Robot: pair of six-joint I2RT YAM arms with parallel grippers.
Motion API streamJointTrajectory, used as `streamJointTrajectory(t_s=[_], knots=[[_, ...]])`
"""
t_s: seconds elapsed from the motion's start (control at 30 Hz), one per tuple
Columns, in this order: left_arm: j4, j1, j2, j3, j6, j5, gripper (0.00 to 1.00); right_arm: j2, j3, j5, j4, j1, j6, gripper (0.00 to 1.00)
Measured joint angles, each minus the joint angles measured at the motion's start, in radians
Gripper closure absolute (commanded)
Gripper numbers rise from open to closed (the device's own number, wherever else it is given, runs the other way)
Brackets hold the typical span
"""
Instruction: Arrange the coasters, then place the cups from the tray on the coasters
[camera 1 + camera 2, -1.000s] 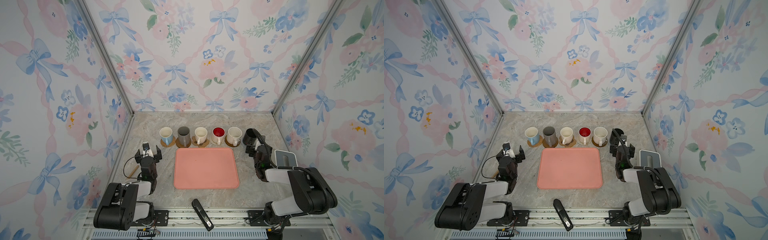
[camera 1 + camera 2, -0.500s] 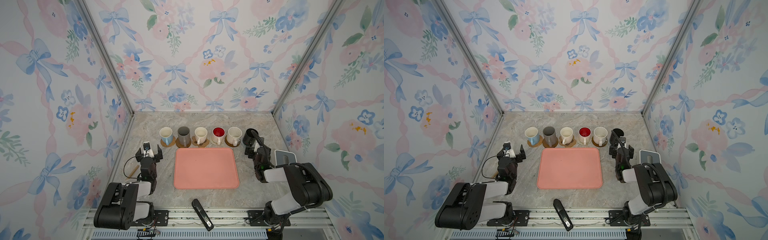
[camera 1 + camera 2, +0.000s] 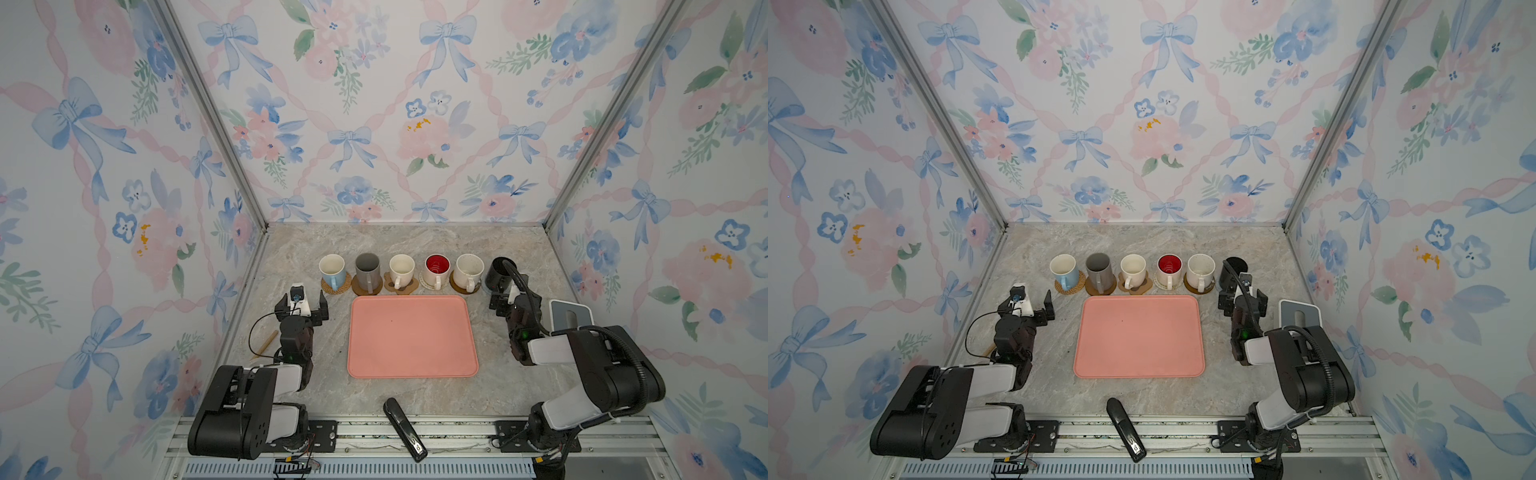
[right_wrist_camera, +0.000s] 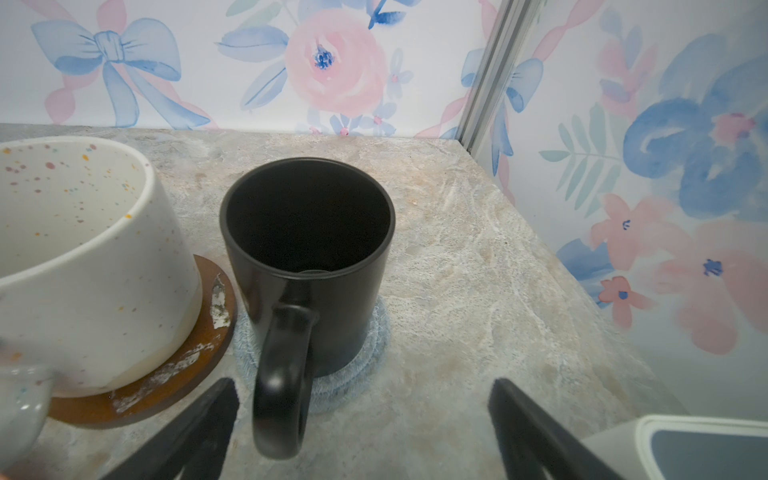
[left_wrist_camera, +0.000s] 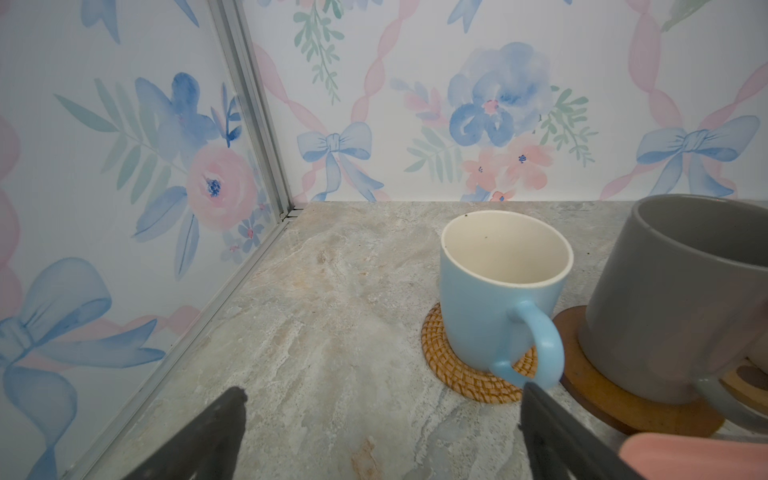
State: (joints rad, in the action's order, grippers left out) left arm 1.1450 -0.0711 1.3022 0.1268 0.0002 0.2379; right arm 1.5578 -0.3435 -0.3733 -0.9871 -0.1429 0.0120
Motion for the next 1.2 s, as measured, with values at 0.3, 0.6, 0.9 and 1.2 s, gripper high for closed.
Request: streamJointTrajectory(t_s=[0.3, 0.6, 0.9, 1.2], knots=[[0.298, 0.001, 0.270, -0.053, -0.006, -0.049, 0.02, 0.000, 0.000, 0.003, 0.000, 0.000, 0.000, 0.03], [0.301, 0.001, 0.282, 0.000, -0.009, -0.039, 0.02, 0.000, 0.000, 0.003, 0.001, 0.007, 0.000, 0.03], [0.164, 0.001, 0.281, 0.082, -0.026, 0.011, 0.02, 0.000, -0.003, 0.014, 0.004, 0.018, -0.004, 0.03], [0.129, 0.001, 0.281, 0.083, -0.030, 0.020, 0.02, 0.000, -0.003, 0.026, 0.007, 0.020, -0.004, 0.03]])
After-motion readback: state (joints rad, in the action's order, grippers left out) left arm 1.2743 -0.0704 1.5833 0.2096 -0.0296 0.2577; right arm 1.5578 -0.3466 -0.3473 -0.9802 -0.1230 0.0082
